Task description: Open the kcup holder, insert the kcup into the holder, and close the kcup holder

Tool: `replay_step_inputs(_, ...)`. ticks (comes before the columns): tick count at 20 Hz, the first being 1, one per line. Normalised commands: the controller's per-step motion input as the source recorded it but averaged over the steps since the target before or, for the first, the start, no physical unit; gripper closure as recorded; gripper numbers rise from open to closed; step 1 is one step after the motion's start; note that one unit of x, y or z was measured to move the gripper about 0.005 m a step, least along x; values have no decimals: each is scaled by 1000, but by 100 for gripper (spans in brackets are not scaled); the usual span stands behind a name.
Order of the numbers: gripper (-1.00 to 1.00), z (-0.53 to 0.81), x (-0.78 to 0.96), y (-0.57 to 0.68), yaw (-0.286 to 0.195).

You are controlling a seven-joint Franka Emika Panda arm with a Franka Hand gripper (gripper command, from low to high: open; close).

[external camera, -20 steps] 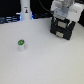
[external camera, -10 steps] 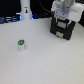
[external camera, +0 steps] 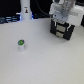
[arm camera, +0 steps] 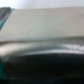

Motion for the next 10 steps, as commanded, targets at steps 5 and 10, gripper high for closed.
replay_step_inputs(5, 100, 117, 969, -334, -57)
replay_step_inputs(10, 100, 121, 963, -338, -59)
